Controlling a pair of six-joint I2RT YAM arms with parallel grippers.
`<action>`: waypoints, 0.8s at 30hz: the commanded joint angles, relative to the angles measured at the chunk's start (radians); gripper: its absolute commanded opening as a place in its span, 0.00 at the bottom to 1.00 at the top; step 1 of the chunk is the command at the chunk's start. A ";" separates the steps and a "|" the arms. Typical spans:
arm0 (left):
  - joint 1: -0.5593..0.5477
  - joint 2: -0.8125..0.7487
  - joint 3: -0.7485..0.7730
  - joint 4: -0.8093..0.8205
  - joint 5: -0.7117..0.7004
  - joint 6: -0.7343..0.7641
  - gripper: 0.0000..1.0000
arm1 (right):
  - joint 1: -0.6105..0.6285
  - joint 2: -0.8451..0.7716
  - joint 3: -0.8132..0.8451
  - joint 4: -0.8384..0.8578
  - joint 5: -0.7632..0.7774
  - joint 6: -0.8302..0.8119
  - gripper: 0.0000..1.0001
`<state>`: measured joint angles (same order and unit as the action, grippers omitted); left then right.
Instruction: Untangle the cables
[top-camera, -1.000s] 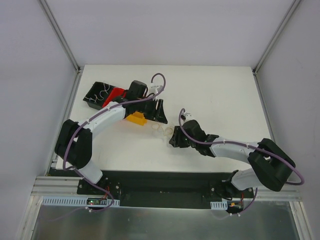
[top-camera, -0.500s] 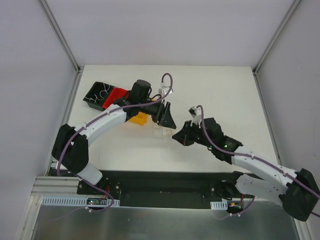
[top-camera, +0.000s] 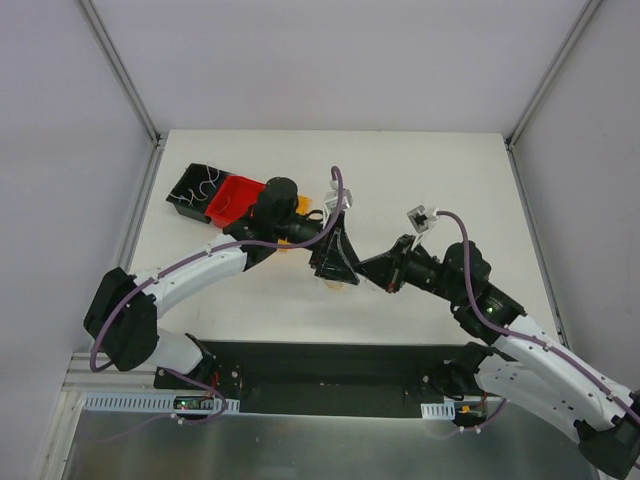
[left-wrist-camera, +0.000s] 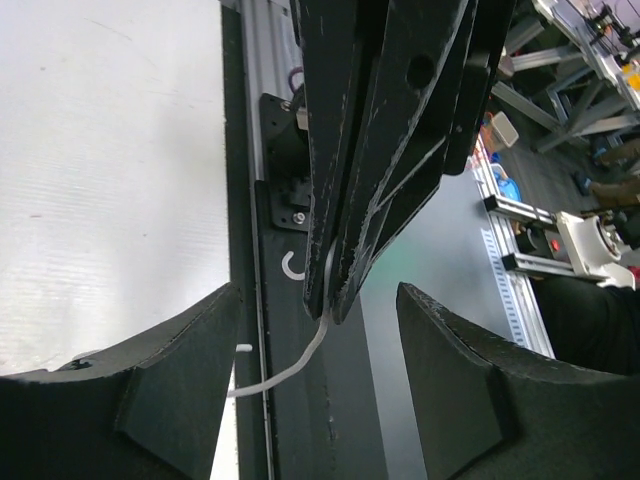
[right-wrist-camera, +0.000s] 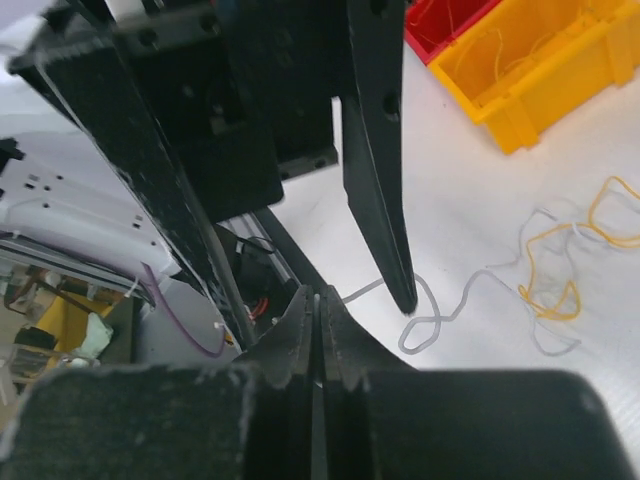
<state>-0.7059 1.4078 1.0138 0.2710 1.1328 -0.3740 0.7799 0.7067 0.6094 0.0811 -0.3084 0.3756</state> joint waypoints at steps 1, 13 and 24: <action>-0.041 -0.020 -0.012 0.080 0.041 0.035 0.62 | -0.005 -0.018 0.058 0.086 -0.060 0.088 0.00; -0.052 -0.023 0.075 -0.163 -0.042 0.176 0.00 | -0.005 -0.026 0.141 -0.056 0.204 0.005 0.17; -0.009 -0.227 0.055 -0.196 -0.125 0.260 0.00 | -0.004 0.066 -0.066 0.025 0.440 0.051 0.76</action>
<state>-0.7376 1.2812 1.0523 0.0616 1.0180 -0.1825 0.7746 0.7124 0.6041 0.0452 0.0086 0.3634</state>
